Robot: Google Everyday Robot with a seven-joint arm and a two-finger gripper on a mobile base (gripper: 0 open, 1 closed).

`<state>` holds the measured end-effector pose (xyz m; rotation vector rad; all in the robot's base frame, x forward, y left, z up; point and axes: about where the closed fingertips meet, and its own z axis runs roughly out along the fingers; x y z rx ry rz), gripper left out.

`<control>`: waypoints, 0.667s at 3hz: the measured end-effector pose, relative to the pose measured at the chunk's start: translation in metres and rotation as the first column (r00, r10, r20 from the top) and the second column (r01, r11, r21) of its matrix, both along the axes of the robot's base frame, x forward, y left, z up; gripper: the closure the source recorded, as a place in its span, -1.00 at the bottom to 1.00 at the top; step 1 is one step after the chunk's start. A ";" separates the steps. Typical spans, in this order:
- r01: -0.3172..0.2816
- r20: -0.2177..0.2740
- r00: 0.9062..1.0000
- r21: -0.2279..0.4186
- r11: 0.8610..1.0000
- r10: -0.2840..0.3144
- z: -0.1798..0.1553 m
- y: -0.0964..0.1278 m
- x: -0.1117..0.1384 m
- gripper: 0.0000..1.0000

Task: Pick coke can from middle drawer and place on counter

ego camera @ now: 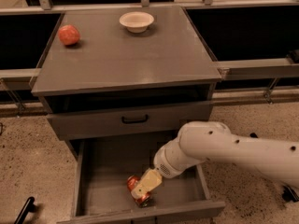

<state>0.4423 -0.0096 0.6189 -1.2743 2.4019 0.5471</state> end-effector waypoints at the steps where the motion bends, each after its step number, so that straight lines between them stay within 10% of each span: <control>1: 0.026 0.058 0.998 0.015 1.000 -0.027 -0.001 0.002 0.011 -1.00; 2: 0.014 0.039 0.999 0.012 1.000 -0.014 -0.015 0.008 0.016 -1.00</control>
Offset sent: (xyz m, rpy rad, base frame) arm 0.0229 0.0180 -0.0375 0.0047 -0.0109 0.0122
